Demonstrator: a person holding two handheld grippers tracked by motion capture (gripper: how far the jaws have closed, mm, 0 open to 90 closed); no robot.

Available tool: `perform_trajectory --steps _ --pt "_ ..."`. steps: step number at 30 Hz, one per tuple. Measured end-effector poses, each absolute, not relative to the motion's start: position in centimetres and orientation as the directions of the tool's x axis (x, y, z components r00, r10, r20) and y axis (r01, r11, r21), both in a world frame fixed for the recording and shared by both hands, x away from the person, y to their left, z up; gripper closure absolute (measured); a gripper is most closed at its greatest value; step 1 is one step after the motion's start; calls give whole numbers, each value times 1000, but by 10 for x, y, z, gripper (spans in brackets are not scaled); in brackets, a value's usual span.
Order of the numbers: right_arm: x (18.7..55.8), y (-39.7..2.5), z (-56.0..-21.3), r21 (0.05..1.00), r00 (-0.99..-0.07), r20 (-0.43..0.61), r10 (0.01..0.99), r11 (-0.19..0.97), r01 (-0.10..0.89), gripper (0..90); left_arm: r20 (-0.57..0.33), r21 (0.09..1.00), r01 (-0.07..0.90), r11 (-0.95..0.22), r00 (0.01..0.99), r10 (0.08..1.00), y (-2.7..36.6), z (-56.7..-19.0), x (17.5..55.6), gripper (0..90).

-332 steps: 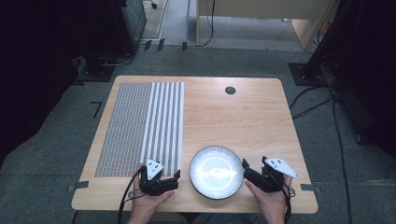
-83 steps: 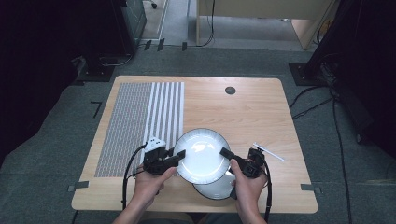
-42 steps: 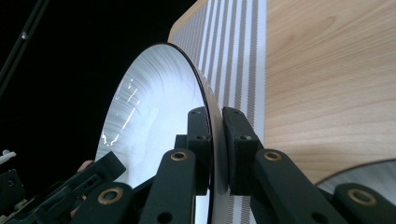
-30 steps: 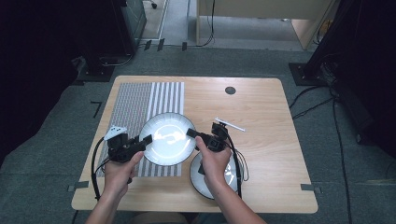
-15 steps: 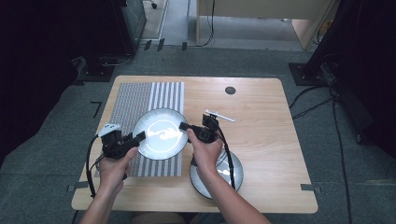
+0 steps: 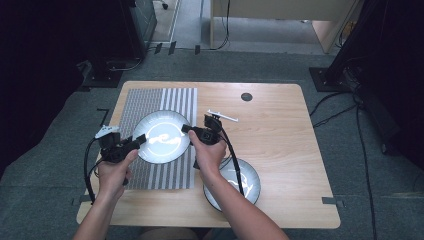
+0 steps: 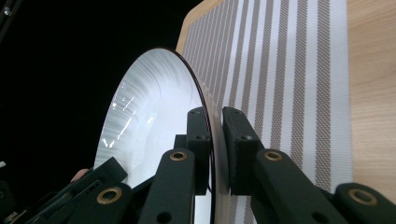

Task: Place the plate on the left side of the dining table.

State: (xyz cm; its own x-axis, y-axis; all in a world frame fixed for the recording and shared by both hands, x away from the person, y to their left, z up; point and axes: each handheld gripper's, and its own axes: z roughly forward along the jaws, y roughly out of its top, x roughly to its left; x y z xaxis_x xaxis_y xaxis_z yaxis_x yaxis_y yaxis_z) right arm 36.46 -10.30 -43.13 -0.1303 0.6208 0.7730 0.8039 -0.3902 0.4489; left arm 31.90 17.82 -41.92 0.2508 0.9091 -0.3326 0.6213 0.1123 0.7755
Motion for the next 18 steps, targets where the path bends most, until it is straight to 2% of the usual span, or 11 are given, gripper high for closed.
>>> perform_trajectory --steps 10,18 --pt "388 -85 -436 429 -114 776 620 -386 817 825 -325 768 627 130 206 923 192 -425 340 642" --pt "406 -69 -454 436 -114 760 640 -372 820 825 -337 736 660 152 162 927 204 -443 360 640"
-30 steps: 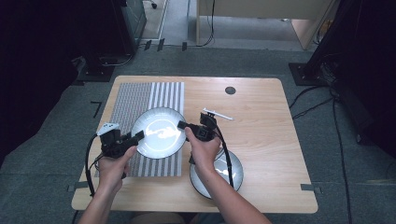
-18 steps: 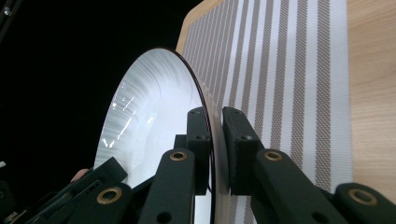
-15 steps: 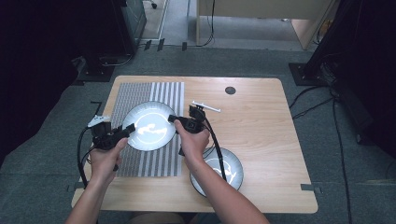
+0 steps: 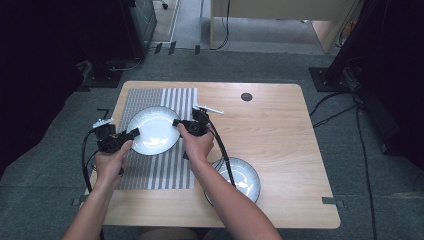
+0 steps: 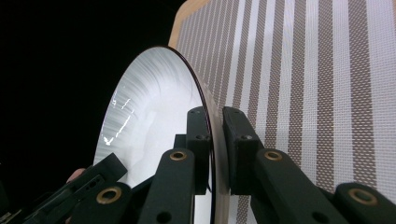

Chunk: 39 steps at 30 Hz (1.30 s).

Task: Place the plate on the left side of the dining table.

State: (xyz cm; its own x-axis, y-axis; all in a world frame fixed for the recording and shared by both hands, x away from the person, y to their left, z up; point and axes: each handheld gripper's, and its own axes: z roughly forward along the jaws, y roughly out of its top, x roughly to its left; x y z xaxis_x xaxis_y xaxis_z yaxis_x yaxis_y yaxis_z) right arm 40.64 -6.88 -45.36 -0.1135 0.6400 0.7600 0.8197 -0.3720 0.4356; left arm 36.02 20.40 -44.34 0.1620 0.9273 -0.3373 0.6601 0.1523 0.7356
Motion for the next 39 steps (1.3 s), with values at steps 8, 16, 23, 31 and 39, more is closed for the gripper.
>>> perform_trajectory --steps 8,16,23,31,39 --pt "422 -57 -471 431 -113 748 654 -350 832 822 -327 717 675 176 102 939 209 -458 376 639" --pt "439 -53 -491 376 -68 764 642 -357 855 814 -295 705 688 172 64 953 208 -470 395 646" --pt "448 -45 -499 411 -93 741 665 -340 846 816 -300 686 700 198 23 954 211 -480 407 640" --pt "457 -46 -508 420 -83 726 683 -344 840 818 -313 668 713 211 12 950 208 -491 417 641" --pt "463 -46 -518 441 -106 714 692 -327 836 817 -295 663 721 198 9 955 207 -499 423 639"
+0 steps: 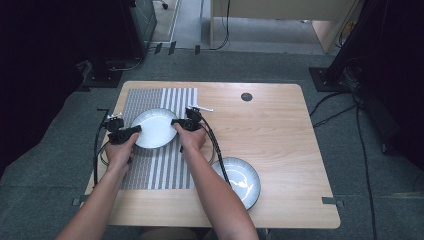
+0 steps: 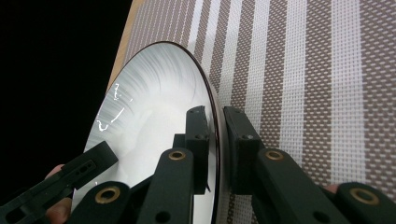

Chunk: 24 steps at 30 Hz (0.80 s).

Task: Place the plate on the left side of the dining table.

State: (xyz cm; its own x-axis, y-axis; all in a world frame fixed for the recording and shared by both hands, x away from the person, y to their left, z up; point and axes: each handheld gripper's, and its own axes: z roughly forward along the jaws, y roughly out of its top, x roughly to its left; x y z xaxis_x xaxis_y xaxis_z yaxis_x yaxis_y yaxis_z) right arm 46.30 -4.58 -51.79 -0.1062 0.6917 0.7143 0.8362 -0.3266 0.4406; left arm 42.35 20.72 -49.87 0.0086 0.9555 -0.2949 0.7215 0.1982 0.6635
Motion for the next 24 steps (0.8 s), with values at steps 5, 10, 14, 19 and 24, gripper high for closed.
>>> perform_trajectory --steps 5,10,14,19,24 --pt "466 -45 -522 437 -102 717 690 -330 837 812 -282 663 725 187 10 959 207 -499 426 643" --pt "467 -46 -524 449 -110 700 706 -315 836 806 -280 659 732 177 21 960 206 -503 425 645" --pt "467 -46 -526 449 -106 695 711 -314 837 797 -270 669 724 171 22 963 204 -503 424 653" --pt "467 -46 -526 448 -103 698 709 -320 834 796 -280 683 709 176 31 960 205 -505 422 657" --pt "467 -47 -527 445 -100 703 704 -325 834 792 -304 726 661 191 59 951 205 -513 417 616"
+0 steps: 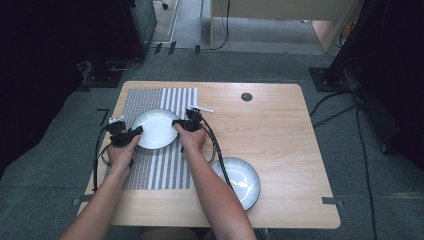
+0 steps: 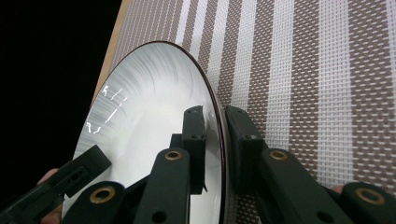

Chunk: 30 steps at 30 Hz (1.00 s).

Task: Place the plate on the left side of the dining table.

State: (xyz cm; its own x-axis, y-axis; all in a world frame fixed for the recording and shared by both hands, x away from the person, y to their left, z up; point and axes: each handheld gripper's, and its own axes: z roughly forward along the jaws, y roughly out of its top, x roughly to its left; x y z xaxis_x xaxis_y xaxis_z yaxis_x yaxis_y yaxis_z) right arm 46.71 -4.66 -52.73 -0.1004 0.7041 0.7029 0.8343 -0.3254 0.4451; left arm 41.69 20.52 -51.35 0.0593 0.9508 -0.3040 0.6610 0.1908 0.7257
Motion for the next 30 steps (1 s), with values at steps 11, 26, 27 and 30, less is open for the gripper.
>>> perform_trajectory --steps 11,26,27,30 --pt "464 -43 -525 455 -118 721 683 -337 824 600 -254 749 650 132 97 962 199 -514 414 476" --pt "454 -39 -511 634 -263 525 809 -166 755 470 -231 755 645 115 98 968 194 -515 410 370" --pt "454 -40 -508 646 -273 518 811 -162 746 469 -234 754 646 119 94 968 194 -514 410 376" --pt "453 -43 -501 669 -300 489 819 -131 732 427 -234 754 646 121 92 968 194 -514 410 382"
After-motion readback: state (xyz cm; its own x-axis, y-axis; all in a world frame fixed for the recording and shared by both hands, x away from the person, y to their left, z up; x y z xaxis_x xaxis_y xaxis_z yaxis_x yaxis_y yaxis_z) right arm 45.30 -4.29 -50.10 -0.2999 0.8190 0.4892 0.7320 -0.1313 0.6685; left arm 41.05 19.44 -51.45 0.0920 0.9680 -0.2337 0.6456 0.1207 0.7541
